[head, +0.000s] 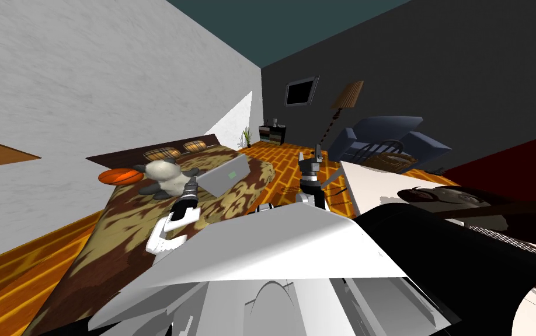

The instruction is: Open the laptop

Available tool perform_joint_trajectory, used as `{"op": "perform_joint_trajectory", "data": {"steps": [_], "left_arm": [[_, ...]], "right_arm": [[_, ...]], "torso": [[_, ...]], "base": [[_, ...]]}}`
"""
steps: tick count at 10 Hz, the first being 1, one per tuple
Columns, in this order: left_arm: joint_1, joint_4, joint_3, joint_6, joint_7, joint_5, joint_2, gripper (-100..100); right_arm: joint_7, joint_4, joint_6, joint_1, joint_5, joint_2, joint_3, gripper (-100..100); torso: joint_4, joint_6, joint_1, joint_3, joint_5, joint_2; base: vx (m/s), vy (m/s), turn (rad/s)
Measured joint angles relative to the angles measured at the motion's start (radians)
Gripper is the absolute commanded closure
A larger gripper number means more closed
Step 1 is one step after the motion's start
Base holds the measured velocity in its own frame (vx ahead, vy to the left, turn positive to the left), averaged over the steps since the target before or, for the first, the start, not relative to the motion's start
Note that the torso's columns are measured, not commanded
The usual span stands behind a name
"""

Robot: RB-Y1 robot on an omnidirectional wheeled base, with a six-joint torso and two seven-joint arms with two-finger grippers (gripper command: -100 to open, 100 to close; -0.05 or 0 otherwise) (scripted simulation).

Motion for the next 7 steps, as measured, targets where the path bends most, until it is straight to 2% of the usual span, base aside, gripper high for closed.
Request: {"op": "perform_joint_trajectory", "data": {"steps": [5,6,7], "left_arm": [[0.061,-0.110,-0.048,0.024,-0.011,-0.009,-0.036,-100],[0.061,-0.112,-0.049,0.026,-0.012,-0.009,-0.037,100],[0.049,-0.098,-0.036,0.019,-0.009,-0.005,-0.025,100]], "right_arm": [[0.000,0.000,0.000,0.000,0.000,0.000,0.000,0],[0.000,0.000,0.000,0.000,0.000,0.000,0.000,0],[0.000,0.000,0.000,-0.001,0.000,0.000,0.000,0]], "torso": [[0.001,0.000,-0.001,0.001,0.000,0.002],[0.001,0.000,-0.002,0.003,-0.001,0.004],[-0.001,0.002,-0.003,0.004,0.002,0.006]], "base": [[0.082,0.036,0.082],[-0.050,-0.042,-0.176],[-0.084,-0.047,-0.106]]}}
